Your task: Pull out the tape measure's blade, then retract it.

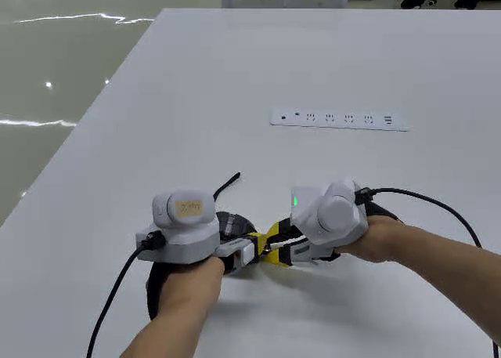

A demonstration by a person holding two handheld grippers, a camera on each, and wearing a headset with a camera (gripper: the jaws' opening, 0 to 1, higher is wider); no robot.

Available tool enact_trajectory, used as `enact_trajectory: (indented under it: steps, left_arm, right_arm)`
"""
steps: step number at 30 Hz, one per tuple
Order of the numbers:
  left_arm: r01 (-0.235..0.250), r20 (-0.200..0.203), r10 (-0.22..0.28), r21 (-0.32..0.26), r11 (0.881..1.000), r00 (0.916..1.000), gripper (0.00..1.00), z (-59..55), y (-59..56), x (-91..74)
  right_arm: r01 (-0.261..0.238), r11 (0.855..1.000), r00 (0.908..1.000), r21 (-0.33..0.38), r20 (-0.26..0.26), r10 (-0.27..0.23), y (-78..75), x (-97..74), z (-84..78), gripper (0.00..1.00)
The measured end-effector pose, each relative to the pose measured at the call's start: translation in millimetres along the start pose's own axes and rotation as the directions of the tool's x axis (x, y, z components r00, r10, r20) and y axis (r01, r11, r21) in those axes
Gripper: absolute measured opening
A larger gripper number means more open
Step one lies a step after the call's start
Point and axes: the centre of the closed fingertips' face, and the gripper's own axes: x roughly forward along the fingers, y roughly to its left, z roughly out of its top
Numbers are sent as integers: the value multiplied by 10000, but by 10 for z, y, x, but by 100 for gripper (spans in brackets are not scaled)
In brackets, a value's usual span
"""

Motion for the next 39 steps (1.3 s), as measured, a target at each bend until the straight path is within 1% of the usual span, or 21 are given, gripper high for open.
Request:
enact_trajectory:
  steps: [1,2,7,11,13,15,19,21,23,24,25,28,31,33,34,36,39]
  left_arm:
    - [-1,12,1,-45,10000,10000,60,0,5,3]
    - [25,7,-25,-55,10000,10000,60,13,48,34]
    - [76,-14,-76,-39,10000,10000,60,18,66,50]
    - [92,38,-92,-29,10000,10000,60,9,4,-16]
    - [121,55,-121,-25,9999,9999,61,39,18,17]
    - [147,98,-147,2,9999,9998,61,24,53,39]
    - [259,42,-259,41,9997,9997,61,53,16,18]
    - [298,15,-298,44,9995,9996,61,49,28,29]
    - [328,-10,-328,84,9994,9995,61,11,34,20]
    - [351,-24,-351,140,9993,9994,61,43,20,8]
    - [355,-29,-354,202,9992,9994,61,48,18,1]
    - [347,-59,-346,366,9987,9994,61,7,55,-1]
    - [385,-96,-381,473,9981,9992,62,-15,58,-20]
    - [442,-102,-436,620,9971,9990,64,-20,54,-39]
    - [505,-115,-498,730,9961,9987,65,9,16,-71]
    - [622,-177,-609,857,9944,9980,67,2,-12,-87]
    - [763,-259,-739,1076,9913,9969,70,-15,5,-86]
  right_arm:
    - [25,10000,10000,79,33,-25,-8,4,0,14]
    - [45,10000,10000,75,45,-45,-12,7,0,14]
    - [84,9998,10000,158,28,-84,-9,11,-7,14]
    - [116,9997,9999,231,47,-117,-13,13,-15,15]
    - [132,9994,9999,326,28,-133,-16,19,-20,15]
    - [108,9989,9999,462,4,-109,-9,14,-13,15]
    - [91,9993,9999,355,-84,-88,-3,9,-10,15]
    - [85,9993,9999,352,-112,-82,-9,12,-14,16]
    - [123,9995,9999,298,-102,-120,-14,8,-12,16]
    - [147,9995,9999,292,-86,-145,-19,5,-10,16]
    - [149,9994,9999,300,-91,-146,-24,3,-10,16]
    - [218,9992,9997,344,-115,-214,-41,-22,-8,17]
    - [278,9987,9995,421,-150,-272,-53,-46,-18,19]
    - [405,9980,9991,479,-160,-398,-71,-66,-24,21]
    - [428,9976,9990,543,-134,-421,-76,-85,-15,22]
    - [459,9973,9989,578,-109,-453,-72,-113,3,22]
    - [560,9958,9984,725,-128,-552,-88,-159,-7,24]
